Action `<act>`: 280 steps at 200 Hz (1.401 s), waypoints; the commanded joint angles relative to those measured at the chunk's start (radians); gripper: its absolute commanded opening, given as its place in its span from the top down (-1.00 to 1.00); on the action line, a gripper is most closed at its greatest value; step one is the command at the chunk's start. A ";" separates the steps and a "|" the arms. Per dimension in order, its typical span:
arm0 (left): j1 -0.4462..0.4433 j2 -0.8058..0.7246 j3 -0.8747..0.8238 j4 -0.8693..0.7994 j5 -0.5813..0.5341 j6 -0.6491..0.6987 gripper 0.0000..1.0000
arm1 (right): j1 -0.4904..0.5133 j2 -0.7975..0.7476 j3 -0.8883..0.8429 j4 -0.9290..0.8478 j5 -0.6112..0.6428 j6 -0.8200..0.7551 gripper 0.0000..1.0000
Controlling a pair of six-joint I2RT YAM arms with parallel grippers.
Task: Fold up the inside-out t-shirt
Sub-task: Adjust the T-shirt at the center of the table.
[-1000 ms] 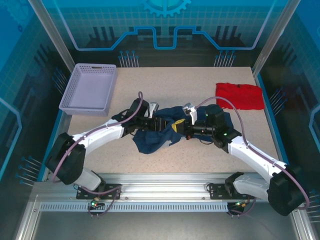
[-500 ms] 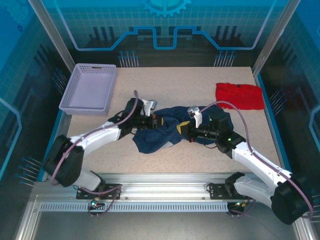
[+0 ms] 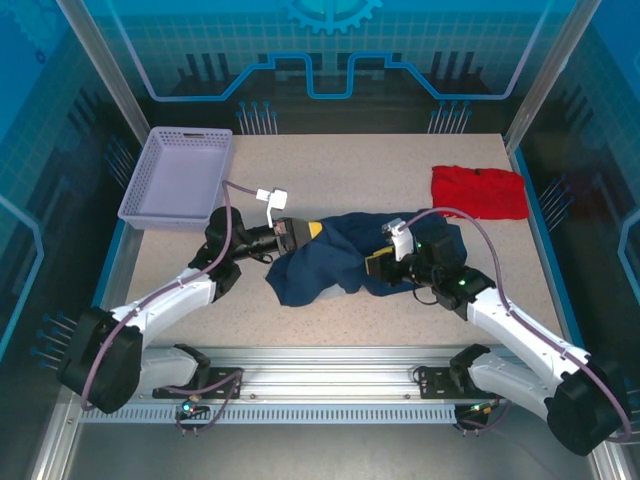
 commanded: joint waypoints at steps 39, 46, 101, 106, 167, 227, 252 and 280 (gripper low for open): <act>0.007 -0.044 0.001 0.025 0.134 0.116 1.00 | 0.041 0.015 0.114 0.010 -0.071 -0.166 0.01; 0.007 -0.048 0.004 0.009 0.137 0.127 1.00 | 0.044 0.041 0.132 0.015 -0.096 -0.184 -0.02; 0.007 -0.067 0.013 -0.059 0.140 0.168 1.00 | 0.077 0.210 0.225 0.069 -0.142 -0.241 -0.10; 0.007 -0.068 0.013 -0.061 0.139 0.170 1.00 | 0.077 0.224 0.236 0.072 -0.138 -0.244 -0.08; 0.013 -0.094 0.021 -0.197 -0.033 0.220 1.00 | 0.056 0.337 0.298 0.089 -0.305 -0.193 0.90; 0.000 -0.131 0.140 -0.775 -0.585 0.402 0.64 | -0.024 0.269 0.225 0.311 -0.568 0.199 1.00; -0.025 -0.191 0.142 -0.845 -0.641 0.429 0.21 | -0.026 0.283 0.222 0.344 -0.549 0.250 1.00; -0.099 -0.284 0.128 -0.892 -0.670 0.459 -0.02 | -0.037 0.299 0.236 0.335 -0.518 0.279 1.00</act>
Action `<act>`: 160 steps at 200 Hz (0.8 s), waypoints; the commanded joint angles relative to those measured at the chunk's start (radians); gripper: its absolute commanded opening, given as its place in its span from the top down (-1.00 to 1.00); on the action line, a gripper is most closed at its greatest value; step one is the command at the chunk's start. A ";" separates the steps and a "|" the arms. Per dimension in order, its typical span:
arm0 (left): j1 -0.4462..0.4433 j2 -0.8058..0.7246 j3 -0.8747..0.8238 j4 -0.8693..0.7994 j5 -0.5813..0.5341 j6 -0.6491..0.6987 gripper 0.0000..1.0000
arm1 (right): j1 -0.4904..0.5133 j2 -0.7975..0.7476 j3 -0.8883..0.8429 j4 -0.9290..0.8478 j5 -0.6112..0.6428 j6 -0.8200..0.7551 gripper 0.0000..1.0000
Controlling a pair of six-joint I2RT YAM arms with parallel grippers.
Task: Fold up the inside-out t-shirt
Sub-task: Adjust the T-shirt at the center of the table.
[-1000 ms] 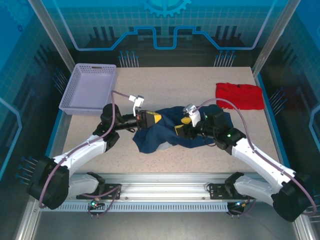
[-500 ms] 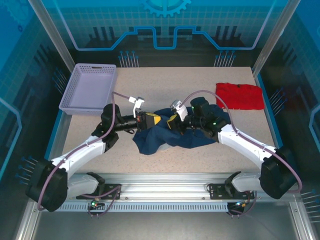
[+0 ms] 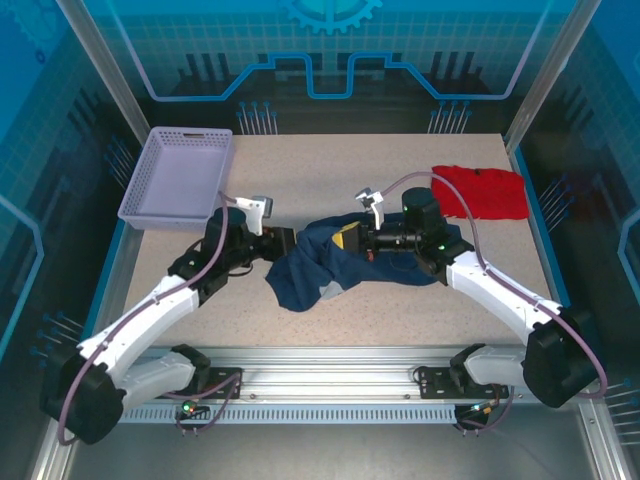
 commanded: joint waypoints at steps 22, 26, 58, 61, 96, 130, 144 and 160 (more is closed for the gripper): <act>-0.148 -0.134 0.010 -0.089 -0.041 0.092 -0.07 | -0.018 0.019 0.019 0.019 0.022 0.085 1.00; -0.164 -0.135 0.011 -0.092 -0.040 0.100 -0.07 | -0.019 0.020 0.022 0.018 0.026 0.086 1.00; -0.238 -0.091 0.046 -0.109 -0.044 0.162 0.00 | -0.021 0.022 0.019 0.019 0.033 0.099 1.00; -0.241 -0.082 0.050 -0.108 -0.043 0.164 0.00 | -0.021 0.022 0.019 0.019 0.032 0.099 1.00; -0.249 0.071 0.130 -0.117 -0.132 0.163 -0.13 | -0.022 0.015 0.015 0.020 0.024 0.094 1.00; -0.242 0.211 0.199 -0.091 -0.172 0.181 0.00 | -0.028 -0.006 -0.004 0.026 0.015 0.082 1.00; -0.232 0.251 0.219 -0.088 -0.173 0.176 0.14 | -0.032 -0.018 -0.012 0.023 0.014 0.074 1.00; -0.212 0.270 0.217 -0.060 -0.141 0.162 0.35 | -0.040 -0.031 -0.021 0.017 0.010 0.064 1.00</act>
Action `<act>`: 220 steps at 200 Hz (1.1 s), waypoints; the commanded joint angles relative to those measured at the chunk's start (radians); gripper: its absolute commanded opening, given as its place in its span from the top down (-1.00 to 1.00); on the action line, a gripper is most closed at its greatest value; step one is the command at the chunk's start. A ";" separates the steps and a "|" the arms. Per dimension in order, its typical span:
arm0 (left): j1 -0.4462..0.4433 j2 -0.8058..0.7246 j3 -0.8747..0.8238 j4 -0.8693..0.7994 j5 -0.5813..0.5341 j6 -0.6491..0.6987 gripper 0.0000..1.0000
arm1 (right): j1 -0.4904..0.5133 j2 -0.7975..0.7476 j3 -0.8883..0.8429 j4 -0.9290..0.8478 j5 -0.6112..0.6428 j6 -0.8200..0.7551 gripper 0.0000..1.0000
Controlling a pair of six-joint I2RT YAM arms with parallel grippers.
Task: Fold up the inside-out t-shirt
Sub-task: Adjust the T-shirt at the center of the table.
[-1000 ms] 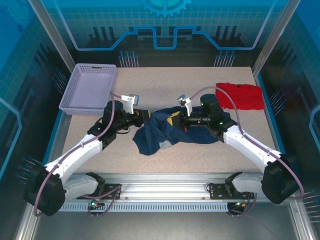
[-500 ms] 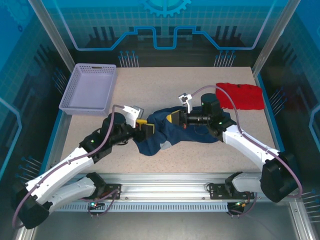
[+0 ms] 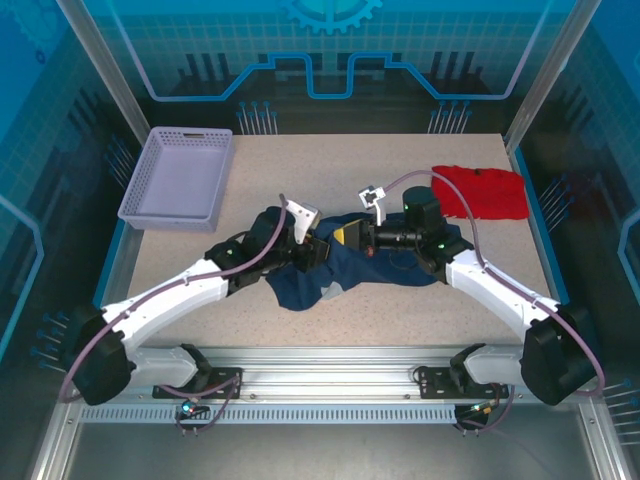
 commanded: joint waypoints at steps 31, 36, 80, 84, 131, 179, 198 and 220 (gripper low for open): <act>0.079 0.010 -0.008 0.136 0.206 -0.043 0.97 | -0.037 -0.050 -0.021 0.003 -0.033 -0.043 1.00; 0.089 0.001 -0.017 0.153 0.261 -0.050 1.00 | -0.041 -0.052 -0.020 -0.008 -0.028 -0.050 1.00; 0.133 -0.128 -0.165 0.481 0.753 -0.190 1.00 | -0.065 -0.048 0.035 -0.230 0.172 -0.135 0.95; 0.136 -0.137 -0.178 0.518 0.782 -0.211 1.00 | -0.065 -0.045 0.064 -0.249 0.188 -0.142 0.90; 0.175 -0.195 -0.257 0.684 0.846 -0.327 1.00 | -0.065 -0.047 0.156 -0.477 0.346 -0.263 0.44; 0.189 -0.180 -0.248 0.668 0.779 -0.342 1.00 | -0.010 -0.237 0.093 -0.527 0.344 -0.428 0.18; 0.190 -0.174 -0.241 0.657 0.767 -0.337 1.00 | 0.052 -0.302 0.054 -0.478 0.320 -0.481 0.15; 0.190 -0.168 -0.234 0.649 0.766 -0.339 1.00 | 0.115 -0.300 0.048 -0.418 0.279 -0.513 0.13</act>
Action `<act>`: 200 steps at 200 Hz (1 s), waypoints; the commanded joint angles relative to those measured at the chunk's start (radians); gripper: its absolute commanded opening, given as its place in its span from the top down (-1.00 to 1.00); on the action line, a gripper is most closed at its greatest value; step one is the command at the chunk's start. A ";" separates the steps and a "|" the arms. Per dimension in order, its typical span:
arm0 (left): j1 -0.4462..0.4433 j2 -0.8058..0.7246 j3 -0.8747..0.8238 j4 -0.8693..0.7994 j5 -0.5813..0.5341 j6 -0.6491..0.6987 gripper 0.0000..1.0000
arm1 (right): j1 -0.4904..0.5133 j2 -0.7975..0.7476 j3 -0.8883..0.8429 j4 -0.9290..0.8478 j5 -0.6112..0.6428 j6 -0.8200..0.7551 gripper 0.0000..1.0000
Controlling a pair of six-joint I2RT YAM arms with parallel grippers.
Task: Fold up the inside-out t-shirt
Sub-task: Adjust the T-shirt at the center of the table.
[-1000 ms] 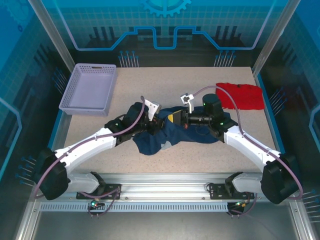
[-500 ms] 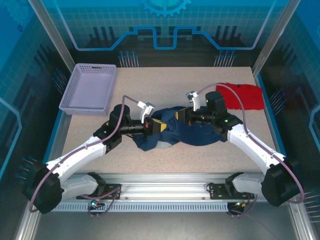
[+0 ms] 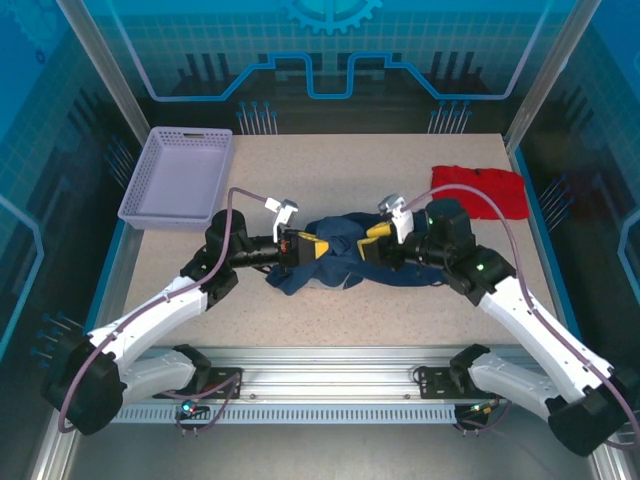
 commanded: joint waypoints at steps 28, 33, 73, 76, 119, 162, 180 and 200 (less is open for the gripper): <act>0.008 0.004 0.009 0.026 -0.005 -0.015 1.00 | 0.097 0.052 0.003 0.108 -0.065 -0.113 0.13; 0.008 0.004 0.009 0.025 -0.006 -0.013 1.00 | 0.099 0.062 0.011 0.109 -0.069 -0.119 0.13; 0.008 0.002 0.005 0.019 -0.006 -0.007 1.00 | 0.118 0.121 0.042 0.115 -0.086 -0.140 0.24; 0.008 0.000 0.005 0.018 -0.007 -0.006 1.00 | 0.119 0.124 0.041 0.116 -0.086 -0.139 0.27; 0.008 0.002 0.005 -0.011 -0.023 0.017 1.00 | 0.123 0.105 0.026 0.146 -0.102 -0.127 0.80; 0.010 0.003 -0.008 -0.031 -0.052 0.040 1.00 | 0.122 0.082 0.026 0.126 -0.101 -0.136 1.00; 0.010 0.003 -0.014 -0.052 -0.069 0.060 1.00 | 0.119 0.071 0.030 0.101 -0.101 -0.143 1.00; 0.010 -0.001 -0.016 -0.090 -0.096 0.097 1.00 | 0.116 0.063 0.035 0.089 -0.125 -0.142 1.00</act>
